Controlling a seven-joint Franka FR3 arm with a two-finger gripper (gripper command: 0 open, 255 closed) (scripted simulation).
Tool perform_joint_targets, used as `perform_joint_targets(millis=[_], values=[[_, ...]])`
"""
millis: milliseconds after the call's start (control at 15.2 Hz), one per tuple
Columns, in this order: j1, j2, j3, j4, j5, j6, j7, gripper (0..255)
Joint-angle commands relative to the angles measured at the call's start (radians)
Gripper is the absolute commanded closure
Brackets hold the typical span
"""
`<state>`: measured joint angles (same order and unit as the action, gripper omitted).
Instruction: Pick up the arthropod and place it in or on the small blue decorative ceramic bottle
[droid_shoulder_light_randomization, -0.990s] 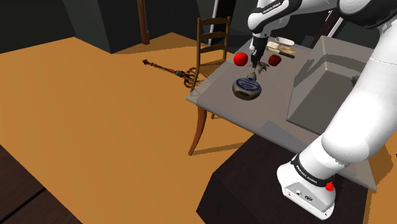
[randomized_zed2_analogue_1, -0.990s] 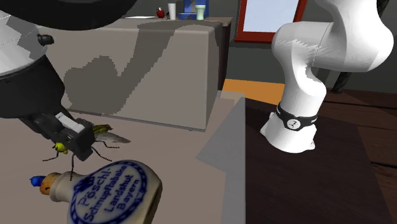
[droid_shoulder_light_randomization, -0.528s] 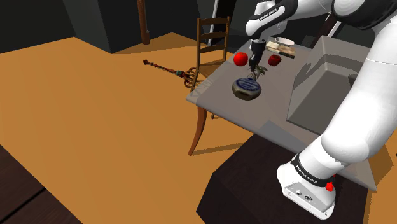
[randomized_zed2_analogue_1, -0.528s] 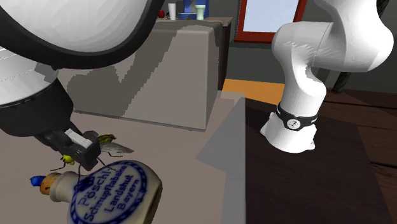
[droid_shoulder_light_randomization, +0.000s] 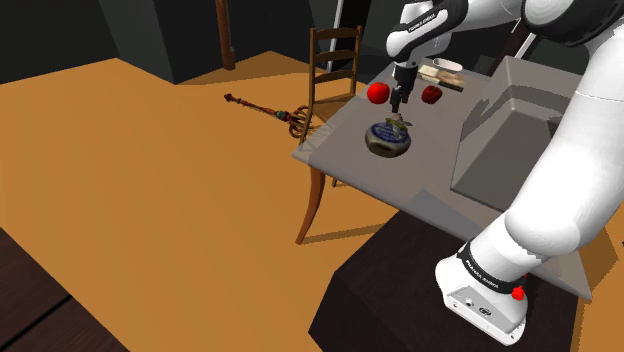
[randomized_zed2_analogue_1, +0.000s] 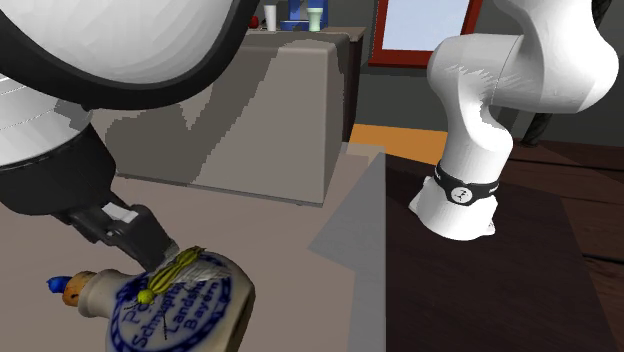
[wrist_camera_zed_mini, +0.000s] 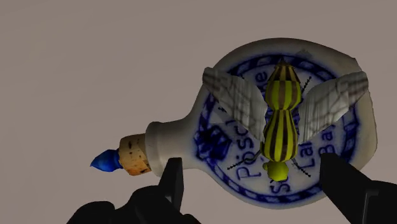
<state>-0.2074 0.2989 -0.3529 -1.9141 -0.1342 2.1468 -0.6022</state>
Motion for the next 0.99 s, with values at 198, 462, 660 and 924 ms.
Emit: perform_joint_targets(millis=[198,462,660,924], values=[[0.005,-0.014,0.000,0.016,-0.003,-0.030,0.002,0],[0.017,-0.049,0.002,0.067,-0.009,-0.116,0.006,0],[0.017,-0.048,0.002,0.068,-0.009,-0.116,0.006,0],[0.017,-0.048,0.002,0.068,-0.009,-0.116,0.006,0]])
